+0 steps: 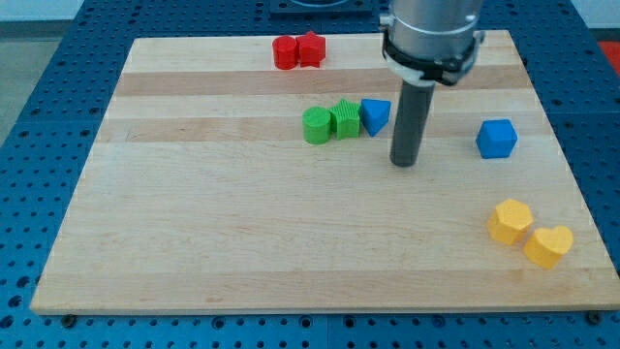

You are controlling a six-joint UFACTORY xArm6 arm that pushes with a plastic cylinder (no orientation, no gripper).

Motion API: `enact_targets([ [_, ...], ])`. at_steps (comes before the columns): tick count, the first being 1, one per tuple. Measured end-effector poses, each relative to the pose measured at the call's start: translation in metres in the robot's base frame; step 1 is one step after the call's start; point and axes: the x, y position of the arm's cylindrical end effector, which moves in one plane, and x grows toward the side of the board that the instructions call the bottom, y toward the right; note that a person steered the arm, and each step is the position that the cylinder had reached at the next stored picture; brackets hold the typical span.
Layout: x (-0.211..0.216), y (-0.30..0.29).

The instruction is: Push blue cube to the blue triangle

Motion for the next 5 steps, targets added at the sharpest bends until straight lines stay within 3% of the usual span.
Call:
enact_targets([
  [3, 0.004, 0.150],
  [5, -0.023, 0.157],
])
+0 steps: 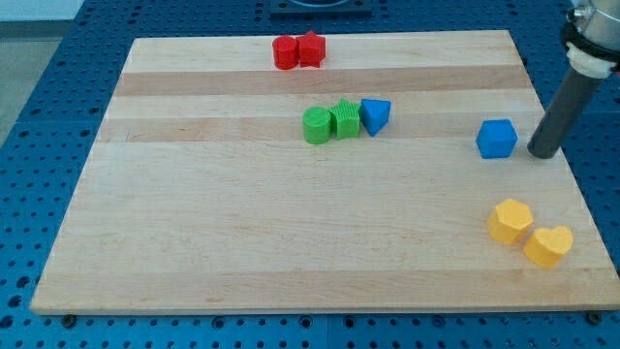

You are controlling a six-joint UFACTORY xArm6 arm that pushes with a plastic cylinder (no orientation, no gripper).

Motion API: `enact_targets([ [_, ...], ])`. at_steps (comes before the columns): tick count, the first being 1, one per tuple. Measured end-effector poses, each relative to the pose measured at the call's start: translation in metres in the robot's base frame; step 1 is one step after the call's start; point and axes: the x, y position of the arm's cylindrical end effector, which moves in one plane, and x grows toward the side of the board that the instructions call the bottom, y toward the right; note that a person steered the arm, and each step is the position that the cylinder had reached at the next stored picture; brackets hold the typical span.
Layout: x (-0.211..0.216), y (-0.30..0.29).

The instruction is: Push blue cube to the blue triangle

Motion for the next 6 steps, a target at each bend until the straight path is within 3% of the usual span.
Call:
enact_targets([
  [3, 0.005, -0.060],
  [6, 0.000, -0.071],
])
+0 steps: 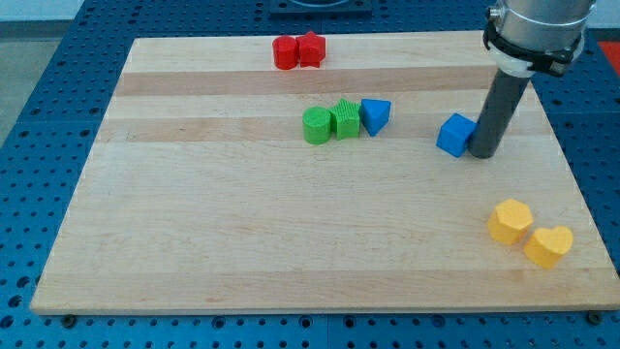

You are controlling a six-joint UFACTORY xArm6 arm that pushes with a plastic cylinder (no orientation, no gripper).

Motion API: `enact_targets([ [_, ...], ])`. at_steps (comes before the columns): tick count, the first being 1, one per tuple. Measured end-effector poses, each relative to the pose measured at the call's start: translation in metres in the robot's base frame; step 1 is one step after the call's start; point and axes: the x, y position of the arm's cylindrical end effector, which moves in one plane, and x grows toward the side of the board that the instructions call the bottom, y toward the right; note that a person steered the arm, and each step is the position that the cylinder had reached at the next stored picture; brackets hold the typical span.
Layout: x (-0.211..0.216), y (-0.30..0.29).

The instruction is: Push blue cube to the blue triangle

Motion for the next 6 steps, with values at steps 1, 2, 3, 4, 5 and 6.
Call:
enact_targets([
  [1, -0.008, -0.007],
  [2, -0.017, -0.014],
  [3, -0.025, -0.021],
  [4, -0.034, -0.024],
  [5, -0.040, -0.025],
  [6, -0.041, -0.025],
])
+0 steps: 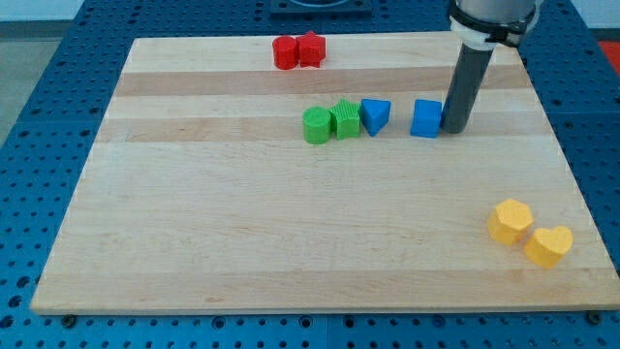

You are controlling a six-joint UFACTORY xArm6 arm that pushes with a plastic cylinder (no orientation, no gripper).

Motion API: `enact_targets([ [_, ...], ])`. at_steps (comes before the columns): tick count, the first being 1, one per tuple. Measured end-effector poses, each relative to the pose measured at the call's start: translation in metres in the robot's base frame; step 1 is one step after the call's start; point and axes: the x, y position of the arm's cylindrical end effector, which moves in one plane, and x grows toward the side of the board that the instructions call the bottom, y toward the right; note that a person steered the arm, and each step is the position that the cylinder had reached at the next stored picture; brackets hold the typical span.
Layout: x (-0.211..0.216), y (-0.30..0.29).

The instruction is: Push blue cube to the blue triangle

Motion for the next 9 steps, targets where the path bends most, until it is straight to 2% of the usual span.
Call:
enact_targets([
  [9, -0.014, -0.023],
])
